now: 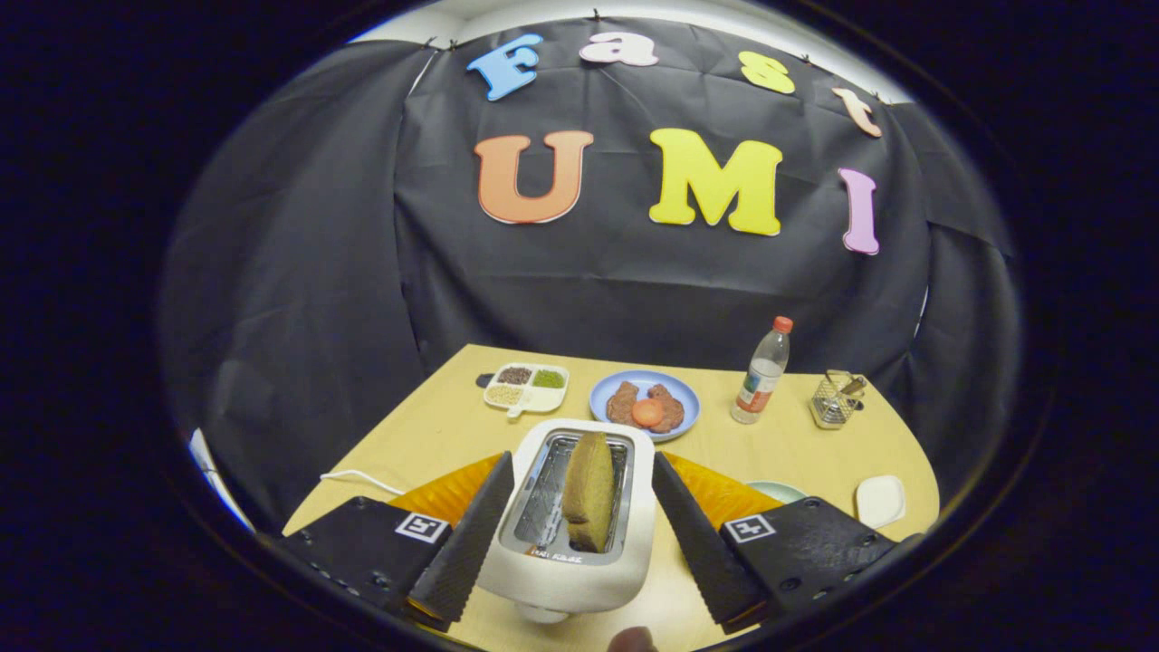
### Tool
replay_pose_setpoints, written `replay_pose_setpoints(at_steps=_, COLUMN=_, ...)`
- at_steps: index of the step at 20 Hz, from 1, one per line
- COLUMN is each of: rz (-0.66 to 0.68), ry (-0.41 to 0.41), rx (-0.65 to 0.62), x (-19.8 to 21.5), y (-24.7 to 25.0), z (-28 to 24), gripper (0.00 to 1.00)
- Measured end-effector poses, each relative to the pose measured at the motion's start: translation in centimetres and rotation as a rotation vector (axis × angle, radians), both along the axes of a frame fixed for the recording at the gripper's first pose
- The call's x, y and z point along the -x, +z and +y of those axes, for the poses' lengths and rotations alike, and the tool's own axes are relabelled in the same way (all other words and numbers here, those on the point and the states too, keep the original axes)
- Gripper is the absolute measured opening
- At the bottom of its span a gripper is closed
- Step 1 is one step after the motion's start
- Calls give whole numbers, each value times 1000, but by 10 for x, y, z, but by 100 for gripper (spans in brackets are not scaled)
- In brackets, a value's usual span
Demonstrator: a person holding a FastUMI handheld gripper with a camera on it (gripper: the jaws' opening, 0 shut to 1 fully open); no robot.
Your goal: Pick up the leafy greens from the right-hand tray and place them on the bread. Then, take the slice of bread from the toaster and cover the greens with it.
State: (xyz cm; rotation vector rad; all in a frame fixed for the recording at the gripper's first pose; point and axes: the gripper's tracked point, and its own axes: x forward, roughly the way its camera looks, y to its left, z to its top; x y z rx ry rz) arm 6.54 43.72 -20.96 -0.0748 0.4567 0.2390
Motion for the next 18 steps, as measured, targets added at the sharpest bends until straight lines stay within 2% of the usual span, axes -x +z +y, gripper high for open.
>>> replay_pose_setpoints(at_steps=9, rz=64, ry=-55, rx=26, x=-27, y=-33, z=9, gripper=46)
replay_pose_setpoints(at_steps=11, rz=75, ry=-73, rx=35, x=-29, y=-38, z=6, gripper=28)
replay_pose_setpoints(at_steps=13, rz=91, ry=-83, rx=41, x=-32, y=-40, z=5, gripper=24)
replay_pose_setpoints(at_steps=15, rz=99, ry=-67, rx=25, x=-31, y=-37, z=3, gripper=11)
replay_pose_setpoints(at_steps=18, rz=108, ry=-50, rx=-7, x=-31, y=-29, z=-2, gripper=11)
